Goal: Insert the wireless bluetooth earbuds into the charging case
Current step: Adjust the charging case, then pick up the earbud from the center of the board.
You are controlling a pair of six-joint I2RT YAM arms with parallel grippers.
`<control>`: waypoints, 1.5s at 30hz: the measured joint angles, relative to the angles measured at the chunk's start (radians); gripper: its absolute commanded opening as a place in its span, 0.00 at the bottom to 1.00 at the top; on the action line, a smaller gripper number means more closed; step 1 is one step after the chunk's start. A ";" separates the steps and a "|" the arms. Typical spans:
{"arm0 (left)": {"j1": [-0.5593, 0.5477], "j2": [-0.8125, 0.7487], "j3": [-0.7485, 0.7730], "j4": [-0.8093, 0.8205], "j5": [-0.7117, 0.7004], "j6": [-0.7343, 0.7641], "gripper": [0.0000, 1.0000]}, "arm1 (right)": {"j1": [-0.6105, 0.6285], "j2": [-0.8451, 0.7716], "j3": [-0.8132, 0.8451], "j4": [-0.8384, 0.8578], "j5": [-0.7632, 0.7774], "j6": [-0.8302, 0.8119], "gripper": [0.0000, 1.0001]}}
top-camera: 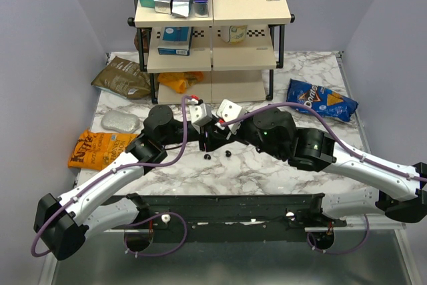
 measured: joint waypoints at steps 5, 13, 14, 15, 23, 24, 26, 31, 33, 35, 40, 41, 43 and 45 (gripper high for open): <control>0.001 0.002 0.000 -0.003 0.006 0.002 0.22 | 0.003 0.000 0.000 0.000 0.000 -0.002 0.01; 0.001 0.002 -0.001 -0.004 0.007 0.005 0.00 | 0.006 0.000 0.000 0.000 0.003 -0.007 0.01; 0.001 0.001 -0.002 -0.003 0.007 0.005 0.00 | 0.006 0.000 0.000 -0.001 0.003 -0.007 0.01; 0.001 0.000 -0.003 -0.003 0.007 0.005 0.00 | 0.006 0.000 0.000 -0.001 0.003 -0.007 0.01; 0.001 -0.027 -0.049 0.034 -0.013 0.005 0.00 | 0.011 -0.004 0.003 0.002 0.011 0.026 0.70; 0.001 -0.032 -0.060 0.040 -0.021 0.005 0.00 | 0.011 -0.005 0.004 0.001 0.011 0.031 0.73; 0.001 -0.042 -0.077 0.055 -0.038 0.004 0.00 | 0.011 -0.016 0.004 0.000 0.011 0.050 0.75; 0.007 -0.076 -0.119 0.102 -0.086 -0.005 0.00 | 0.012 -0.056 0.020 0.000 0.011 0.109 0.77; 0.010 -0.091 -0.135 0.125 -0.111 -0.015 0.00 | 0.012 -0.085 0.023 0.002 0.013 0.138 0.77; 0.013 -0.113 -0.161 0.161 -0.145 -0.030 0.00 | 0.011 -0.128 0.010 0.026 0.022 0.171 0.76; 0.017 -0.228 -0.319 0.322 -0.267 -0.133 0.00 | -0.053 -0.298 -0.146 0.150 0.044 0.314 0.73; 0.017 -0.256 -0.356 0.361 -0.291 -0.159 0.00 | -0.092 -0.322 -0.178 0.169 0.041 0.362 0.72; 0.017 -0.319 -0.426 0.420 -0.330 -0.208 0.00 | -0.178 -0.345 -0.245 0.200 0.002 0.456 0.68; 0.017 -0.373 -0.477 0.460 -0.357 -0.248 0.00 | -0.252 -0.339 -0.325 0.223 -0.046 0.544 0.62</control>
